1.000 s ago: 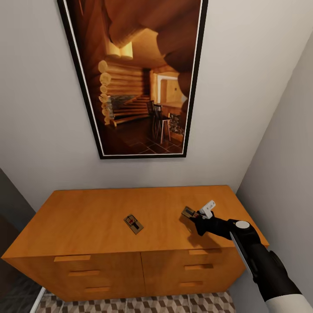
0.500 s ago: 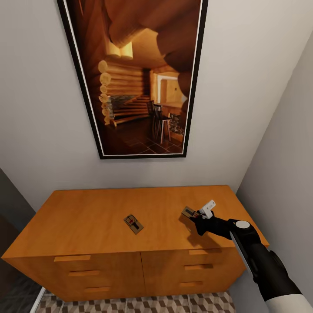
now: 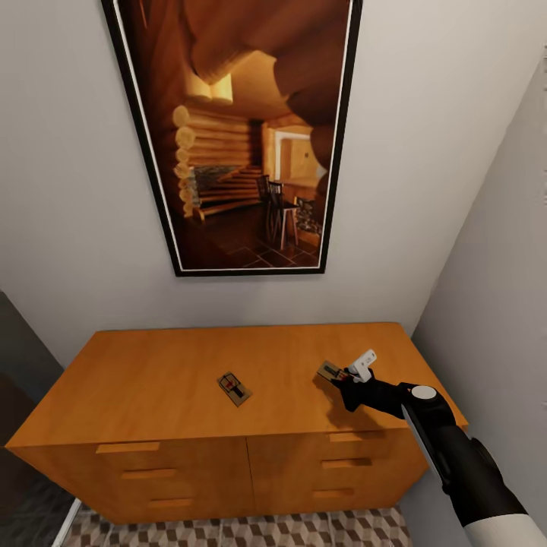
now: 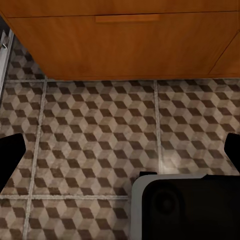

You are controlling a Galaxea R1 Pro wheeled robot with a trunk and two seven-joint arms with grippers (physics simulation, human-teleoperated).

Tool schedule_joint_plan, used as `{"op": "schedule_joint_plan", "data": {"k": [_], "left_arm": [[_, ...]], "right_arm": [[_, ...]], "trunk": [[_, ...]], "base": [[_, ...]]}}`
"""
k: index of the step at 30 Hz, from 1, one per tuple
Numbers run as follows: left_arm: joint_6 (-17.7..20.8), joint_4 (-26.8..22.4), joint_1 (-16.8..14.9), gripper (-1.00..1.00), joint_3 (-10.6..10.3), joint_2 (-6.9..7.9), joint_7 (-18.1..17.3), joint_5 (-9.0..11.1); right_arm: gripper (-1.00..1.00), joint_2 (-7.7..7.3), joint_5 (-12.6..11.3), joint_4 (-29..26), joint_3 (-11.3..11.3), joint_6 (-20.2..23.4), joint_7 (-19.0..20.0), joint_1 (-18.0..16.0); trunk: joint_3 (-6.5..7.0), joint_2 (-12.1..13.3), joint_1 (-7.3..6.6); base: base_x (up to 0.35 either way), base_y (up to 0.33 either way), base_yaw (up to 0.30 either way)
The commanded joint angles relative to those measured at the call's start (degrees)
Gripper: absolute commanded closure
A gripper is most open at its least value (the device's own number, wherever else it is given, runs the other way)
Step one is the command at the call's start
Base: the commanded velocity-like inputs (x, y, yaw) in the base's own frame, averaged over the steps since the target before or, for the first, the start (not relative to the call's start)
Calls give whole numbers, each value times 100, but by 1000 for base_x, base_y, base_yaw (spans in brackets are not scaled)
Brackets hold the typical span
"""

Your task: Take the four mousetraps from the cabinet in the bathroom and place them on the bathroom floor. Make sure all four end up on the same floor surface, and ensure that at least two of them are either under or directly next to the same bathroom sink.

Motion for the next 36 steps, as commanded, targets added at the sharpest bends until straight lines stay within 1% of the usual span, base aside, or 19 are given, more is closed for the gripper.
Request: {"op": "schedule_joint_plan", "data": {"k": [1, 36], "left_arm": [[-15, 8, -4, -100, 17, 1, -59, 48], [-15, 8, -4, -100, 17, 1, -60, 48]], "right_arm": [[100, -3, 40, -9, 4, 21, 28, -4], [100, -3, 48, -4, 13, 13, 21, -4]], "trunk": [[-10, -11, 1], [-10, -11, 1]], "base": [[-247, 0, 0], [-328, 0, 0]]}}
